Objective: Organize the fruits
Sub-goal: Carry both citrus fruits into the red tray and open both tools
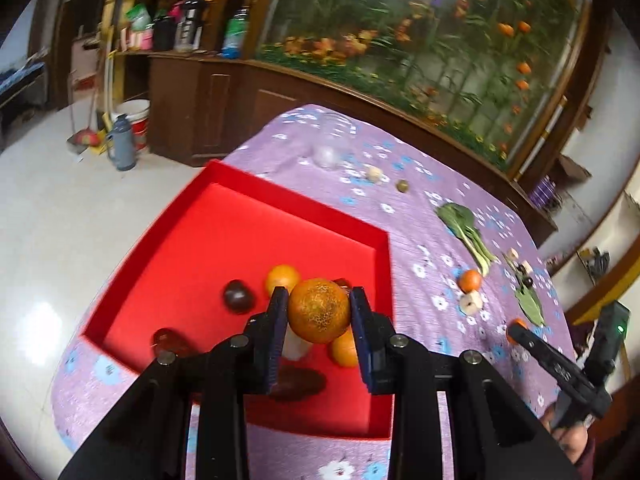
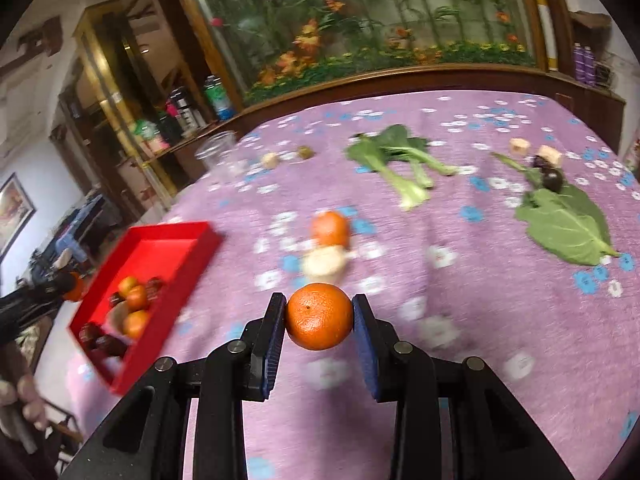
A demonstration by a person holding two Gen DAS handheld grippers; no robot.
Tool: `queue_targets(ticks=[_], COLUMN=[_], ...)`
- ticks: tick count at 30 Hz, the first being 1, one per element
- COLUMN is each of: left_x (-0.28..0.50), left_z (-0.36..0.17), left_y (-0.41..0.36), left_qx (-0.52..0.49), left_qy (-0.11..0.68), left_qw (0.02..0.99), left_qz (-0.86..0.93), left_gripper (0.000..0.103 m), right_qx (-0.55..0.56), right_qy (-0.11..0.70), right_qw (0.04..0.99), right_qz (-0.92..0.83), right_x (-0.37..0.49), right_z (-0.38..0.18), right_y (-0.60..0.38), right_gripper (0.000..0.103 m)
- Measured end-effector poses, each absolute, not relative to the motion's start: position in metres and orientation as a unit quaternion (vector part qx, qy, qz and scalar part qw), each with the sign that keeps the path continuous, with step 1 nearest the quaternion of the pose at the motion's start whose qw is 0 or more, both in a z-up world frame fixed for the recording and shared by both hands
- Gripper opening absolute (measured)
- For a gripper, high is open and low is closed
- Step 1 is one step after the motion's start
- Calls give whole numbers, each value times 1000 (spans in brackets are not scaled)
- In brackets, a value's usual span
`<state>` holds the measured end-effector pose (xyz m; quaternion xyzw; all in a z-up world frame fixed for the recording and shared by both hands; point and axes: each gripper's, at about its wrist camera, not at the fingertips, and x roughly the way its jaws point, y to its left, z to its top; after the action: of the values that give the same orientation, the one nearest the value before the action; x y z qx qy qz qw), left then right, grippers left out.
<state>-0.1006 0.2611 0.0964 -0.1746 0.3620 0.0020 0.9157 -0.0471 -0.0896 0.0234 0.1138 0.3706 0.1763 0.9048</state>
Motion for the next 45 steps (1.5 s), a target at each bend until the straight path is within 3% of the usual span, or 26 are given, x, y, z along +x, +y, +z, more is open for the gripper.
queue_targets(ticks=[17,45], left_x=[-115,-107], left_z=[94,61], left_y=[258,314], left_qx=[-111,-113], left_qy=[356,364], left_qw=[927,920], left_qz=[41,91], left_gripper=[30,30], right_qx=[56,-56], right_qy=[356,379], right_qw=[882,880], right_qz=[304,280], right_x=[-116,-110], right_z=[50,38], right_y=[43,128], right_gripper=[37,37])
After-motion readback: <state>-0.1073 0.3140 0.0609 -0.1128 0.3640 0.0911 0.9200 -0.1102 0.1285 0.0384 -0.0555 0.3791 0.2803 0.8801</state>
